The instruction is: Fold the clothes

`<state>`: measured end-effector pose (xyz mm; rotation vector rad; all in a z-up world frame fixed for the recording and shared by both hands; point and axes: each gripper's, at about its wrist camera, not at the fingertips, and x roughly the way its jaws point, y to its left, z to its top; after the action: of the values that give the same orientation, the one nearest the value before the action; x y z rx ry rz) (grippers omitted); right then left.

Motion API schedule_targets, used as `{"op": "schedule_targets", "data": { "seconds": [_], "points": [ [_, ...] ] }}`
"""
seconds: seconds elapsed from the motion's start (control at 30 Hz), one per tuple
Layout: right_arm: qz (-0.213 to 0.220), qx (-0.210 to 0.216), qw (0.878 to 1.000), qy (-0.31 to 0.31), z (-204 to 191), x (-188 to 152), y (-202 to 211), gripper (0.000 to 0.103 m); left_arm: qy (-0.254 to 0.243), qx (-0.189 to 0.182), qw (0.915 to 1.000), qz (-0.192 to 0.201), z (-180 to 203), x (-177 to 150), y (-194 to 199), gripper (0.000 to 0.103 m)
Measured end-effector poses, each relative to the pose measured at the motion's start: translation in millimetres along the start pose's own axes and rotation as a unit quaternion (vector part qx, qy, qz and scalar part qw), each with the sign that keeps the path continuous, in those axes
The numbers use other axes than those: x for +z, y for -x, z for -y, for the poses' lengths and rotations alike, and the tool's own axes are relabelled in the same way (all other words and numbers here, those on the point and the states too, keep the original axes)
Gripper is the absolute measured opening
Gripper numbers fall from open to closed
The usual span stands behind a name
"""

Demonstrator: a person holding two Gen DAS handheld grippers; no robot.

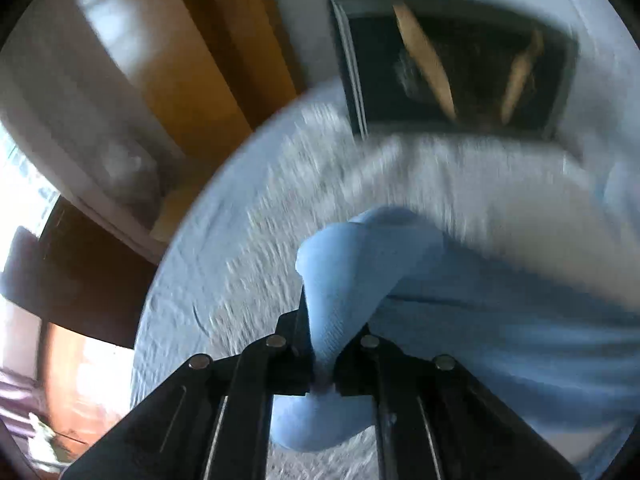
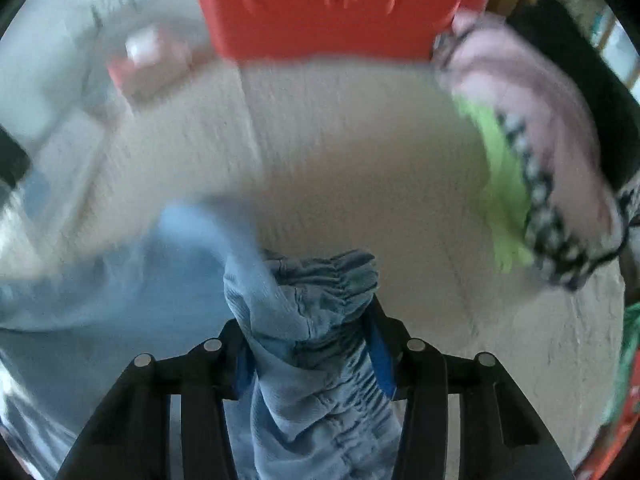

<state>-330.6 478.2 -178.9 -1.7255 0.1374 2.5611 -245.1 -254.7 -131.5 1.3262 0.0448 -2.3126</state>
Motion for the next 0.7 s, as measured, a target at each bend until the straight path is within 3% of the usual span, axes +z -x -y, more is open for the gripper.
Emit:
{"op": "schedule_targets", "data": {
  "seconds": [0.03,0.1,0.17,0.23,0.3,0.37,0.7],
  "points": [
    [0.010,0.005,1.000,-0.005,1,6,5,0.046,0.006,-0.005,0.9999,0.011,1,7,5,0.011],
    [0.020,0.000,1.000,-0.001,-2,17,7,0.047,-0.016,-0.044,0.9987,-0.019,12,15,-1,0.032],
    [0.018,0.000,1.000,-0.007,-3,25,0,0.062,-0.007,-0.097,0.9928,-0.070,14,17,-11,0.045],
    [0.015,0.006,1.000,-0.020,1,23,1,0.068,0.018,-0.126,0.9893,-0.070,3,17,-5,0.054],
    [0.021,0.015,0.999,-0.032,7,18,8,0.073,0.033,-0.130,0.9891,-0.062,-12,17,2,0.077],
    [0.020,0.016,0.999,-0.044,21,10,14,0.078,0.049,-0.124,0.9894,-0.057,-27,18,2,0.079],
    [-0.063,0.030,0.993,-0.090,59,-50,3,0.080,0.085,-0.147,0.9752,-0.142,-26,-17,-63,0.079]
  ]
}}
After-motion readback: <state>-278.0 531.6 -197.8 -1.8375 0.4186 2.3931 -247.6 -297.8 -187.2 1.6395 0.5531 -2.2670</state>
